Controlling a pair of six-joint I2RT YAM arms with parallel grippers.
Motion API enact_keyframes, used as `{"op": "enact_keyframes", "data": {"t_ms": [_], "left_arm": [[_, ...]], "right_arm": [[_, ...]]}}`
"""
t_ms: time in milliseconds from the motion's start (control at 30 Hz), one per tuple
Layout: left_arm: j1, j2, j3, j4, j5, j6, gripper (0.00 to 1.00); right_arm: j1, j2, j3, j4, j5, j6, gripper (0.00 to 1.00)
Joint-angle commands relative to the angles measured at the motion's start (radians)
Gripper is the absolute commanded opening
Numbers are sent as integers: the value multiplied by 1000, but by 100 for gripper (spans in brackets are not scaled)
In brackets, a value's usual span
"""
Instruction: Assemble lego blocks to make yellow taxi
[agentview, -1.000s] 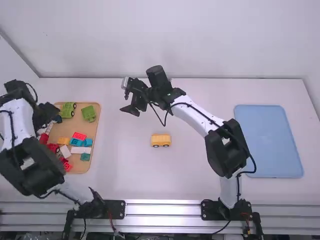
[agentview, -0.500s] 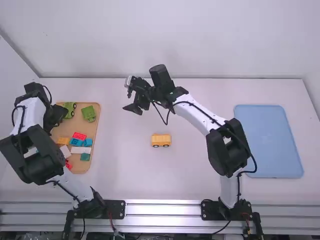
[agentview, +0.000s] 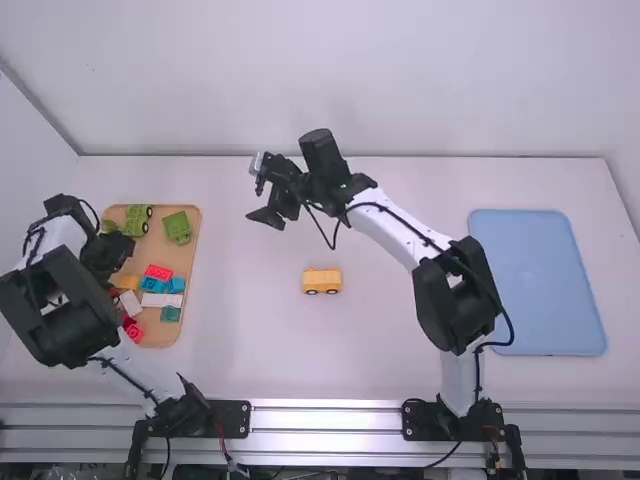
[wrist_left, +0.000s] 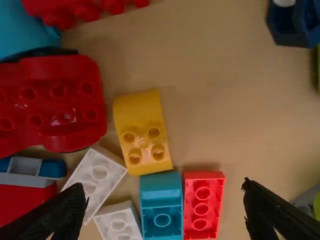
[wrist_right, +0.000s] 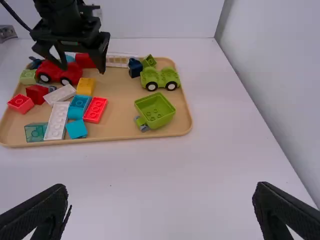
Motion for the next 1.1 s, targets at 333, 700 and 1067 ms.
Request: {"op": "enact_keyframes", "data": {"t_ms": [333, 700, 1067], "left_arm": [[-1, 90, -7, 41, 13, -6, 73], [-20, 101, -53, 75, -63, -52, 74], [-21, 101, -102, 166, -68, -48, 66]], "right_arm": [[-1, 13, 21, 3, -5, 3, 99], [-2, 13, 7, 14, -5, 3, 99], [-8, 13, 7, 3, -5, 3, 99]]}}
